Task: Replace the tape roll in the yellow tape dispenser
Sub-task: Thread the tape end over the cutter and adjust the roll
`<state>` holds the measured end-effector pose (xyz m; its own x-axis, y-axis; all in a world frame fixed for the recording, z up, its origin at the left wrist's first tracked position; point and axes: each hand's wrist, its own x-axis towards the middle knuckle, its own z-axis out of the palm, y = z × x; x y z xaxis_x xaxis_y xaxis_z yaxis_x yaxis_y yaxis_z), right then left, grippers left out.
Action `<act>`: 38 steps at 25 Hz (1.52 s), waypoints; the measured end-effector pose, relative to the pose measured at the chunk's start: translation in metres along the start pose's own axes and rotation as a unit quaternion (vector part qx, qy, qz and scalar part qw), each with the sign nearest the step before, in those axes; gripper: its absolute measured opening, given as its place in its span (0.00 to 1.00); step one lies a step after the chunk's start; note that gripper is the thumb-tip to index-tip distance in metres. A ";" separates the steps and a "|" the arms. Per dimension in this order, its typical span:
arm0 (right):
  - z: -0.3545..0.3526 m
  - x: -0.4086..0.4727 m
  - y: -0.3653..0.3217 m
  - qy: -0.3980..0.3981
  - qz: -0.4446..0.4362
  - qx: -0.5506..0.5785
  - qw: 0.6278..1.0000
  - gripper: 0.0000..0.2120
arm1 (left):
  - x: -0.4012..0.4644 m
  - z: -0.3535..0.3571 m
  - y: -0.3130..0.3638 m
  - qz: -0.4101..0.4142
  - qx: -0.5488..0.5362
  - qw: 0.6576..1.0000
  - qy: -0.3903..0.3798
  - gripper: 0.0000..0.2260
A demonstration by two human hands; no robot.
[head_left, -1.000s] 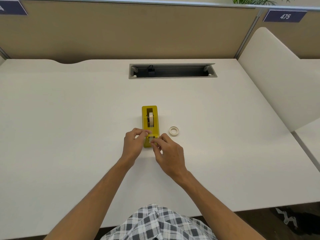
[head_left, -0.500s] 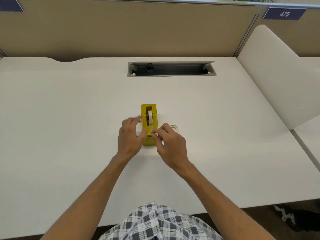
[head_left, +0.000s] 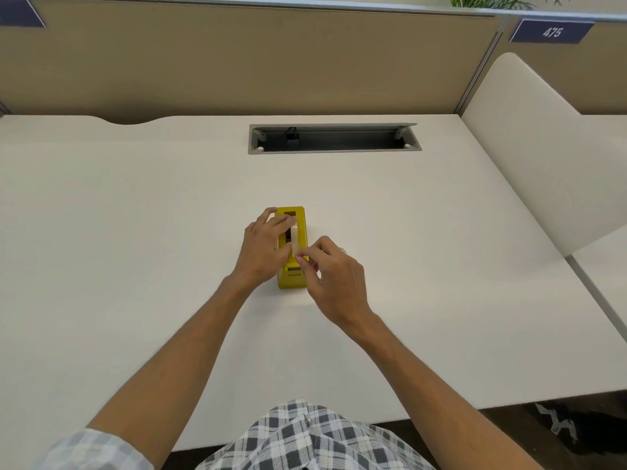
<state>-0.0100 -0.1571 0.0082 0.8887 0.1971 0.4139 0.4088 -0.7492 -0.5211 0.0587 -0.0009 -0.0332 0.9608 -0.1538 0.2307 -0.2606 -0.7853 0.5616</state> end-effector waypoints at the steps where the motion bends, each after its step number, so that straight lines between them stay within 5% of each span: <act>1: -0.001 0.002 0.000 -0.002 0.002 0.004 1.000 0.06 | 0.000 -0.001 0.000 -0.001 -0.012 1.000 0.003 0.18; 12: -0.013 0.048 0.006 -0.027 0.000 -0.029 0.999 0.08 | -0.001 -0.006 0.004 -0.053 -0.163 0.985 -0.020 0.15; 28: -0.001 0.092 0.022 -0.051 -0.011 -0.045 0.998 0.07 | 0.000 -0.005 0.005 -0.080 -0.184 0.979 0.014 0.11; 34: 0.003 0.099 0.027 -0.069 -0.013 -0.056 0.996 0.07 | 0.001 -0.005 0.004 -0.091 -0.201 0.975 0.011 0.21; 38: 0.008 0.100 0.028 -0.071 -0.004 -0.053 0.996 0.07 | 0.003 -0.006 0.003 -0.086 -0.183 0.979 0.007 0.18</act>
<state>0.0918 -0.1535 0.0284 0.9094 0.2850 0.3030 0.3978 -0.8087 -0.4333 0.0599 -0.0004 -0.0261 0.9927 -0.0276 0.1178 -0.1144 -0.5312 0.8395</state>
